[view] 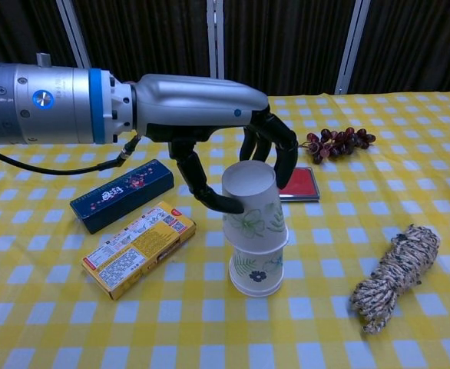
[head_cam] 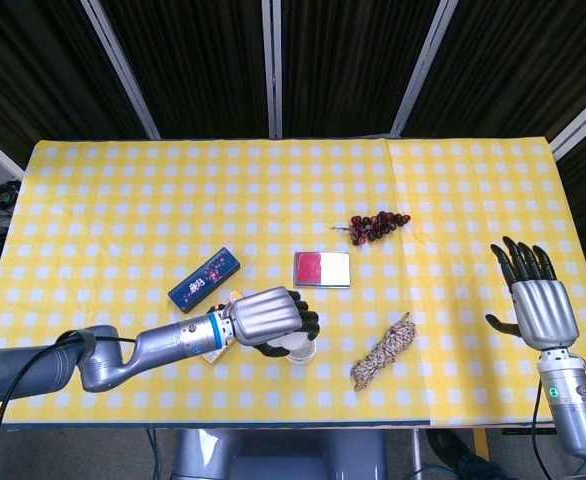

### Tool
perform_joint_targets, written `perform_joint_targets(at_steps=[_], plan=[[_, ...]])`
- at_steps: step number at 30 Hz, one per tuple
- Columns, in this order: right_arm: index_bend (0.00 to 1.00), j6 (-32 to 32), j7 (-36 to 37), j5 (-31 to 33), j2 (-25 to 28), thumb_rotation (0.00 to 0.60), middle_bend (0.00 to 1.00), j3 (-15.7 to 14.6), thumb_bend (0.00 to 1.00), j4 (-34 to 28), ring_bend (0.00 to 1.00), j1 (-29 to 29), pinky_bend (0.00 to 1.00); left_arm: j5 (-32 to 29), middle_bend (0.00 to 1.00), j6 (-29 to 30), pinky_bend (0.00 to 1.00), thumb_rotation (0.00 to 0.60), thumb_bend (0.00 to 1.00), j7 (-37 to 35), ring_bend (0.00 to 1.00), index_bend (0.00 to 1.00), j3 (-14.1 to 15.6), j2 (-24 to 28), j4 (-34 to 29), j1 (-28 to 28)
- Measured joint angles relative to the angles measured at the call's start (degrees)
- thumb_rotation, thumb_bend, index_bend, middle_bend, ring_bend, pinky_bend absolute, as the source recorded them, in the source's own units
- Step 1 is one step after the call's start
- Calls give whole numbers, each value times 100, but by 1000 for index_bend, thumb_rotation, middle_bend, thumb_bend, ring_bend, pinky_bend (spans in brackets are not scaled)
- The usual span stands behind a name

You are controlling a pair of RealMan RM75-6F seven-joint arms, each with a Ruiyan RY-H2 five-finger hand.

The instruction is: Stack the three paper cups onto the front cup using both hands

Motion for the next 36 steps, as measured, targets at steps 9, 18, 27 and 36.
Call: perform_joint_targets(at_steps=[9,18,27,36], plan=[[0,-17,8,9,0,600,0,6,0,2,0,0,0,-38,1,-254,172,600,16,31,43,89,101,-87,73,-69],[0,-19,29,2,8,600,0,8,0,0,0,-4,0,-53,0,-244,153,600,16,6,8,28,181,-289,237,-21],[0,16,48,-24,33,600,0,7,0,-31,0,-24,0,-236,0,-68,90,600,16,243,0,1,246,-409,530,266],[0,61,67,-142,71,600,0,-20,0,-135,0,-41,0,-1583,0,861,0,600,5,1044,0,0,60,-25,688,1502]])
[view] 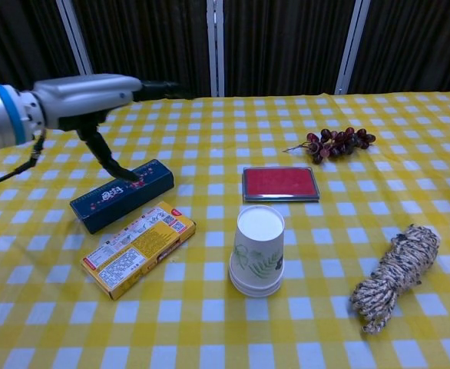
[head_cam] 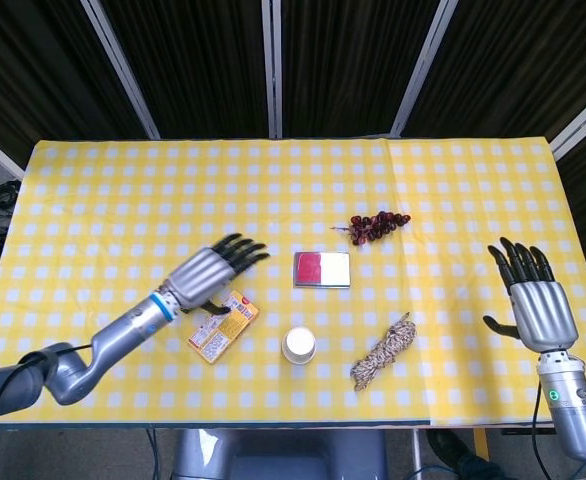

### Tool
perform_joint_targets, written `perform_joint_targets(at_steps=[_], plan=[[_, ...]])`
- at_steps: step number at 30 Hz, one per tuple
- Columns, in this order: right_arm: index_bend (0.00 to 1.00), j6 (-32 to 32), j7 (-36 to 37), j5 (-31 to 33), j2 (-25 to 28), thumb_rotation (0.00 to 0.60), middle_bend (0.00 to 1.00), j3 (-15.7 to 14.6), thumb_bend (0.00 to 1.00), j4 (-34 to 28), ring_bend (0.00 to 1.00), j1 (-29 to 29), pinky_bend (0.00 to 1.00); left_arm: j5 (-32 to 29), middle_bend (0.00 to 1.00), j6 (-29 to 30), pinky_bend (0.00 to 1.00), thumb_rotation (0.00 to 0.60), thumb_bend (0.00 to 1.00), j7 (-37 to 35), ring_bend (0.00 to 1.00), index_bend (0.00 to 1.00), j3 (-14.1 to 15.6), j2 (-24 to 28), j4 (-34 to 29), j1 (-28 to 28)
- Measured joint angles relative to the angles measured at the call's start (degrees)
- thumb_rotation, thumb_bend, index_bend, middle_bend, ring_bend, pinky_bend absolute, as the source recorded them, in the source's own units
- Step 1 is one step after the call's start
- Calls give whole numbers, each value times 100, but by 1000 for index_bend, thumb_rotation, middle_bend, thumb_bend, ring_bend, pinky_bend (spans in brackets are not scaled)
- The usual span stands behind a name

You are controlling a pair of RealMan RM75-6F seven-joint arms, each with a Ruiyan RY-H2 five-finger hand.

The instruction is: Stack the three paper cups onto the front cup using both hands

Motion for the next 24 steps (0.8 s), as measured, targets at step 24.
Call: perform_joint_targets(at_steps=[24], plan=[[0,40,-418,-183,-55,600,0,-65,0,-262,0,45,0,-1212,0,2767,0,600,0,789,0,0,313,1897,-1712,3375]])
